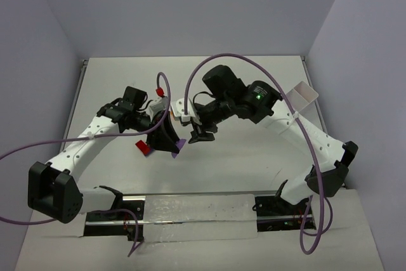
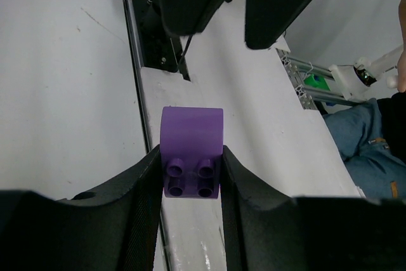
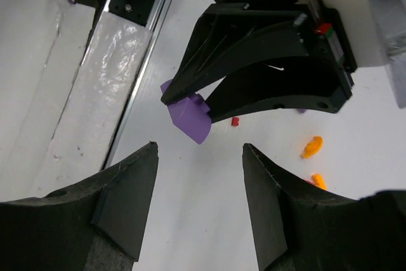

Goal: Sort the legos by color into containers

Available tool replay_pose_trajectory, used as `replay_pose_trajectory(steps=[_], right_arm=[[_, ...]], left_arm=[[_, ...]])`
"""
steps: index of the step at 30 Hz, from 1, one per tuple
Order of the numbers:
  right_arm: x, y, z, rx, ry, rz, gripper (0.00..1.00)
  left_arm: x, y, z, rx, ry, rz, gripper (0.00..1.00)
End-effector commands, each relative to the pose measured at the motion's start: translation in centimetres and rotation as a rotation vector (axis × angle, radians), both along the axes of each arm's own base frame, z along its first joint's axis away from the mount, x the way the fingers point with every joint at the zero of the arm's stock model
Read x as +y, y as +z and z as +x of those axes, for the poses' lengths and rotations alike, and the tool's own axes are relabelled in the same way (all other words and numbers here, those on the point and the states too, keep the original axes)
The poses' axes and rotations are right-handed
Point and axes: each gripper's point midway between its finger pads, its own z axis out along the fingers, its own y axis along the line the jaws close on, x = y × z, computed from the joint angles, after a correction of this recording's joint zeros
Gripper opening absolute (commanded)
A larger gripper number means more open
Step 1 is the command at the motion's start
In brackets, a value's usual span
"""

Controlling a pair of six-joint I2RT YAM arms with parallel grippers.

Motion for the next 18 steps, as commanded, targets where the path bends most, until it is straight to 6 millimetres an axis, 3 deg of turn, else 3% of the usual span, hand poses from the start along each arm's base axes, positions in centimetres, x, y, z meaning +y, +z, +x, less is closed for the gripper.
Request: replay_pose_trajectory(steps=[1,9,18], right_arm=[[-0.4,-0.9,-0.8,-0.086,0.071,-0.031,0.63],[0.6,-1.7,-1.7,-0.133,0.107,-0.042,0.61],[0.6,-4.7,-3.5,-0.183,0.175,-0.116,0.59]], left_arm=[[0.5,4.5,-3.2,0.036,-0.146,-0.213,0.03],[0.2,4.8,-3.6,0.049,-0.167,-0.207,0.01],[0.1,5.0,-3.7,0.052,-0.177,-0.205,0.00]])
